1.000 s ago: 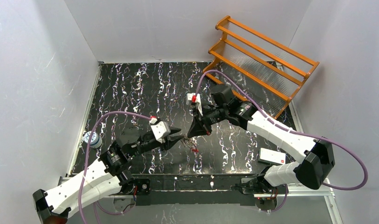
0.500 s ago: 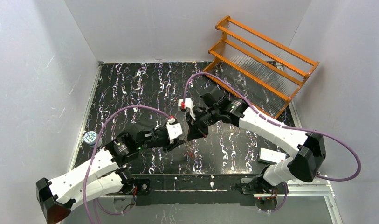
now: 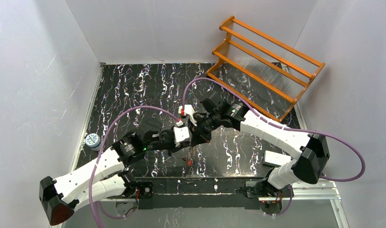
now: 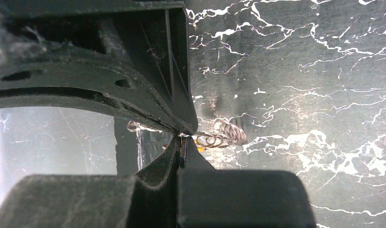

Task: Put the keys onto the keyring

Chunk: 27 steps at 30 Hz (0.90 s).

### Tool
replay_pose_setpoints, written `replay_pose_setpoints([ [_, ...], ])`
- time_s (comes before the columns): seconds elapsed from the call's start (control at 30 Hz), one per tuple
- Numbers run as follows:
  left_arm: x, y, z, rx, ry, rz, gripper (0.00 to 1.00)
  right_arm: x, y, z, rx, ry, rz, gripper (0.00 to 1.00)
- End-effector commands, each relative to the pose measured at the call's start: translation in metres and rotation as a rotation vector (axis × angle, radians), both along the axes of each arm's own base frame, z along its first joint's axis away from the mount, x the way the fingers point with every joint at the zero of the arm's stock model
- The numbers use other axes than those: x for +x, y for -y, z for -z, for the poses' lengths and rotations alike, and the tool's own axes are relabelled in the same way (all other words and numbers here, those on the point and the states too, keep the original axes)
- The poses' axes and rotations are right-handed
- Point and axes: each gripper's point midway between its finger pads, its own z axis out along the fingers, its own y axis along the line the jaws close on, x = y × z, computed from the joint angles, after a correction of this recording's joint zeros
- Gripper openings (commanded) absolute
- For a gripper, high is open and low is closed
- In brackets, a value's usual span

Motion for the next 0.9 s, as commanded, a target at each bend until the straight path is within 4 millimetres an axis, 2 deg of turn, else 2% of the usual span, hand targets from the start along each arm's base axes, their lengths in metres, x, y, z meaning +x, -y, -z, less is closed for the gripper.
replay_pose_setpoints([
  [0.0, -0.001, 0.002, -0.001, 0.006, 0.002, 0.022, 0.04, 0.001, -0.01, -0.029, 0.083, 0.046, -0.018, 0.01],
  [0.07, -0.001, 0.001, 0.001, 0.014, 0.0, 0.018, 0.0, 0.002, -0.01, -0.029, 0.086, 0.048, -0.017, 0.01],
  [0.23, 0.002, -0.001, 0.004, 0.021, -0.01, -0.008, 0.0, 0.005, -0.011, -0.029, 0.094, 0.058, 0.007, 0.01],
  [0.43, 0.007, -0.003, -0.008, -0.074, 0.012, -0.08, 0.0, 0.015, -0.01, -0.037, 0.15, 0.06, 0.09, 0.38],
  [0.6, 0.01, -0.004, -0.029, -0.246, 0.057, -0.137, 0.0, 0.016, -0.005, -0.056, 0.267, -0.011, 0.123, 0.54],
  [0.73, 0.012, -0.007, -0.049, -0.405, 0.084, -0.184, 0.0, 0.011, -0.002, -0.065, 0.325, -0.086, 0.13, 0.56],
  [0.87, 0.011, -0.01, -0.059, -0.552, 0.105, -0.199, 0.0, 0.006, -0.003, -0.066, 0.328, -0.135, 0.127, 0.52],
])
